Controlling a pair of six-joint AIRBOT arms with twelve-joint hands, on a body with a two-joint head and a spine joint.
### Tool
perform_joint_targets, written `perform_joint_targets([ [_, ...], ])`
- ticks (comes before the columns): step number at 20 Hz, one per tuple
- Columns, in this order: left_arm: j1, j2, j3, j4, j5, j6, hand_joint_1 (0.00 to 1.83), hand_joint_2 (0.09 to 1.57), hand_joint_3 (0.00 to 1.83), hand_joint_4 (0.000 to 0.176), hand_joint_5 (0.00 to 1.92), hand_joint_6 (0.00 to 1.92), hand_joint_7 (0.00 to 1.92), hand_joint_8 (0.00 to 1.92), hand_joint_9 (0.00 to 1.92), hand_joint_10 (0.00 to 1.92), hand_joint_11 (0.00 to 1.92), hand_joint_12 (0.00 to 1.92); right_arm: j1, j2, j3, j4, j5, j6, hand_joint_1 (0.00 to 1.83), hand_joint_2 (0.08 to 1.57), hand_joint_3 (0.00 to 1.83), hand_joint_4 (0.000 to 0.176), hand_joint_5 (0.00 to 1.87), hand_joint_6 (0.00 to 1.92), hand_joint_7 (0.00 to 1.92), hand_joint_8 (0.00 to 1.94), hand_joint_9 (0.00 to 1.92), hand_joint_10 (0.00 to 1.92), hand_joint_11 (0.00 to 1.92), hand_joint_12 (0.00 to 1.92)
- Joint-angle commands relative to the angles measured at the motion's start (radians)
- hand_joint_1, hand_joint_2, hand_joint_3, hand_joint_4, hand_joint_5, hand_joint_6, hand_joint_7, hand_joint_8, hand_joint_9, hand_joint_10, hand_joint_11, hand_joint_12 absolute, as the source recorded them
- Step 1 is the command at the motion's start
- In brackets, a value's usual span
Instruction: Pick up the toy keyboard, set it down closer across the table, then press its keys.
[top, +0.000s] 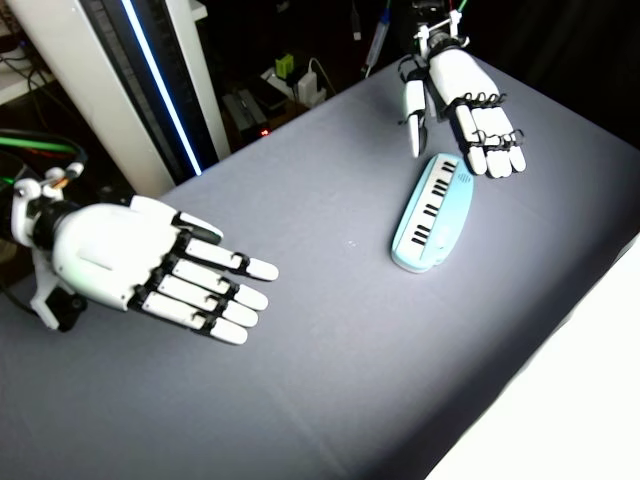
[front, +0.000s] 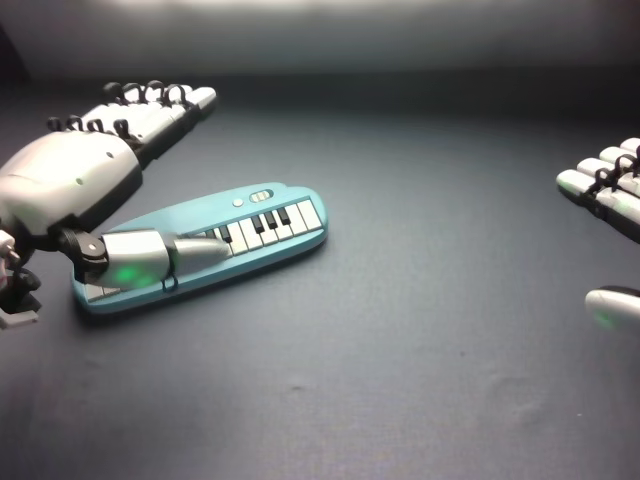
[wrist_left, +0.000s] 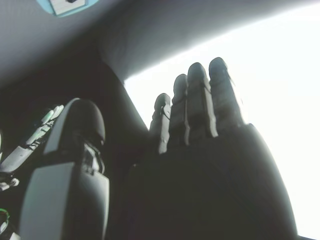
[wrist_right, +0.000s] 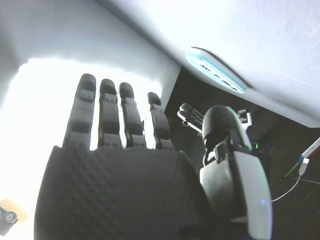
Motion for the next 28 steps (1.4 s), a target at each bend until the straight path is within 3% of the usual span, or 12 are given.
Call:
perform_joint_targets([
  [1, -0.004, -0.001, 0.002, 0.005, -0.115, -0.003, 0.5, 1.02, 0.03, 0.053, 0.0, 0.0, 0.0, 0.0, 0.0, 0.0, 0.0, 0.0, 0.004, 0.002, -0.002, -0.008, 0.122, 0.0, 0.05, 1.36, 0.0, 0.0, 0.0, 0.0, 0.0, 0.0, 0.0, 0.0, 0.0, 0.0],
  [6, 0.01, 0.001, 0.004, -0.019, -0.078, 0.016, 0.53, 1.0, 0.0, 0.092, 0.0, 0.0, 0.0, 0.0, 0.0, 0.0, 0.0, 0.0, 0.003, 0.003, -0.002, -0.006, 0.127, 0.0, 0.04, 1.37, 0.0, 0.011, 0.0, 0.0, 0.0, 0.0, 0.0, 0.0, 0.0, 0.0],
  [15, -0.051, -0.102, 0.157, -0.139, 0.232, 0.104, 0.79, 0.94, 0.0, 0.09, 0.0, 0.0, 0.0, 0.0, 0.0, 0.0, 0.0, 0.0, 0.002, 0.007, -0.01, 0.0, 0.129, 0.0, 0.1, 1.37, 0.0, 0.023, 0.0, 0.0, 0.0, 0.0, 0.0, 0.0, 0.0, 0.0],
  [19, -0.069, -0.134, 0.186, -0.142, 0.304, 0.127, 0.79, 0.93, 0.0, 0.093, 0.0, 0.0, 0.0, 0.0, 0.0, 0.0, 0.0, 0.0, 0.002, 0.01, -0.012, 0.0, 0.132, 0.002, 0.07, 1.37, 0.0, 0.021, 0.0, 0.0, 0.0, 0.0, 0.0, 0.0, 0.0, 0.0],
  [21, -0.069, -0.14, 0.188, -0.135, 0.315, 0.127, 0.86, 0.93, 0.0, 0.08, 0.0, 0.0, 0.0, 0.0, 0.0, 0.0, 0.02, 0.01, 0.002, 0.01, -0.012, 0.001, 0.133, 0.004, 0.07, 1.36, 0.0, 0.024, 0.0, 0.0, 0.0, 0.0, 0.0, 0.0, 0.0, 0.0],
  [22, -0.069, -0.142, 0.19, -0.131, 0.32, 0.126, 0.9, 0.96, 0.0, 0.065, 0.0, 0.0, 0.0, 0.0, 0.02, 0.03, 0.0, 0.51, 0.002, 0.01, -0.013, 0.001, 0.134, 0.004, 0.07, 1.37, 0.0, 0.024, 0.0, 0.0, 0.0, 0.0, 0.0, 0.0, 0.0, 0.0],
  [23, -0.069, -0.144, 0.192, -0.131, 0.322, 0.126, 0.91, 0.96, 0.0, 0.062, 0.0, 0.0, 0.0, 0.0, 0.03, 0.04, 0.0, 0.78, 0.001, 0.01, -0.013, 0.001, 0.136, 0.005, 0.07, 1.37, 0.0, 0.024, 0.0, 0.0, 0.0, 0.0, 0.0, 0.0, 0.0, 0.0],
  [24, -0.069, -0.148, 0.197, -0.131, 0.329, 0.125, 1.14, 1.07, 0.01, 0.0, 0.28, 0.05, 0.32, 0.05, 0.35, 0.21, 0.05, 1.31, 0.0, 0.01, -0.014, 0.002, 0.137, 0.007, 0.08, 1.37, 0.0, 0.025, 0.0, 0.0, 0.0, 0.0, 0.0, 0.0, 0.0, 0.0],
  [25, -0.07, -0.152, 0.203, -0.131, 0.335, 0.123, 1.25, 1.11, 0.0, 0.0, 0.43, 0.07, 0.49, 0.05, 0.49, 0.43, 0.2, 1.48, -0.001, 0.01, -0.014, 0.002, 0.137, 0.008, 0.1, 1.37, 0.0, 0.027, 0.0, 0.0, 0.0, 0.0, 0.0, 0.0, 0.0, 0.0],
  [26, -0.07, -0.155, 0.207, -0.131, 0.339, 0.121, 1.53, 1.15, 0.0, 0.0, 0.6, 0.17, 0.65, 0.13, 0.67, 1.22, 0.46, 1.55, -0.001, 0.01, -0.014, 0.002, 0.137, 0.009, 0.08, 1.37, 0.0, 0.023, 0.0, 0.0, 0.0, 0.0, 0.0, 0.0, 0.0, 0.0],
  [27, -0.07, -0.157, 0.208, -0.131, 0.339, 0.12, 1.59, 1.16, 0.0, 0.0, 0.57, 0.34, 0.61, 0.36, 0.7, 1.41, 0.61, 1.57, -0.001, 0.01, -0.014, 0.002, 0.137, 0.009, 0.05, 1.37, 0.0, 0.029, 0.0, 0.0, 0.0, 0.0, 0.0, 0.0, 0.0, 0.0],
  [28, -0.07, -0.157, 0.207, -0.131, 0.336, 0.119, 1.49, 1.21, 0.03, 0.0, 0.55, 0.48, 0.64, 1.31, 0.65, 1.51, 0.72, 1.62, -0.001, 0.011, -0.014, 0.002, 0.138, 0.01, 0.03, 1.37, 0.0, 0.026, 0.0, 0.0, 0.0, 0.0, 0.0, 0.0, 0.0, 0.0],
])
